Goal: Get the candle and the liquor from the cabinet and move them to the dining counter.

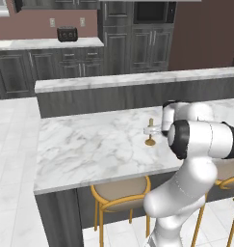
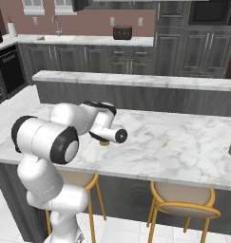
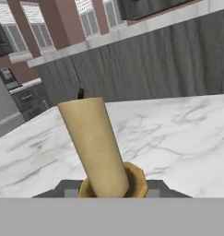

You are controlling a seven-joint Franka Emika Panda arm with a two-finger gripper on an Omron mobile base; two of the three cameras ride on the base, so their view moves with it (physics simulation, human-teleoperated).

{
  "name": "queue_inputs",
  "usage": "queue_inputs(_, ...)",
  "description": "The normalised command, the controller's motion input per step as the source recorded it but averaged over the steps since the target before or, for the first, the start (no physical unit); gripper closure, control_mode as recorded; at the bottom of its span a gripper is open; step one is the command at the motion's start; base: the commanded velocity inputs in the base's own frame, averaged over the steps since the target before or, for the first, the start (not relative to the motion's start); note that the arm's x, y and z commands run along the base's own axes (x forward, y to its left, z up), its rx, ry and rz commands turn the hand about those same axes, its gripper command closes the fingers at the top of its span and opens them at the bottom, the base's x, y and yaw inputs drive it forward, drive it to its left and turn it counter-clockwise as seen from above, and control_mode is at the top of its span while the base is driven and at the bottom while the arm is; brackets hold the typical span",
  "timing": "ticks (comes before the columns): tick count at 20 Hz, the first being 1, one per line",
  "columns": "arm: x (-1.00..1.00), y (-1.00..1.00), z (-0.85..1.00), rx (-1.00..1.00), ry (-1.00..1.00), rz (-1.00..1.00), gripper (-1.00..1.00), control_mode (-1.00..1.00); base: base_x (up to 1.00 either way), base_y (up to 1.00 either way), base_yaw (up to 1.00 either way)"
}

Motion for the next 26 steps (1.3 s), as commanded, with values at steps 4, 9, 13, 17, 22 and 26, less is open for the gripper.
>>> queue_inputs(4, 0.08, 0.0, -0.25, 0.0, 0.01, 0.0, 1.0, -1.0, 0.0, 0.0, 0.0)
queue_inputs(9, 0.02, 0.0, -0.2, 0.0, 0.0, 0.0, 1.0, -1.0, 0.0, 0.0, 0.0)
queue_inputs(13, 0.0, 0.0, 0.0, 0.0, -0.03, 0.0, 1.0, -1.0, 0.0, 0.0, 0.0)
queue_inputs(17, 0.02, 0.0, 0.0, 0.0, -0.02, 0.0, 1.0, -1.0, 0.0, 0.0, 0.0)
queue_inputs(22, 0.22, 0.0, 0.0, 0.0, -0.02, 0.0, 1.0, -1.0, 0.0, 0.0, 0.0)
queue_inputs(26, 0.39, 0.0, 0.0, 0.0, 0.0, 0.0, 1.0, -1.0, 0.0, 0.0, 0.0)
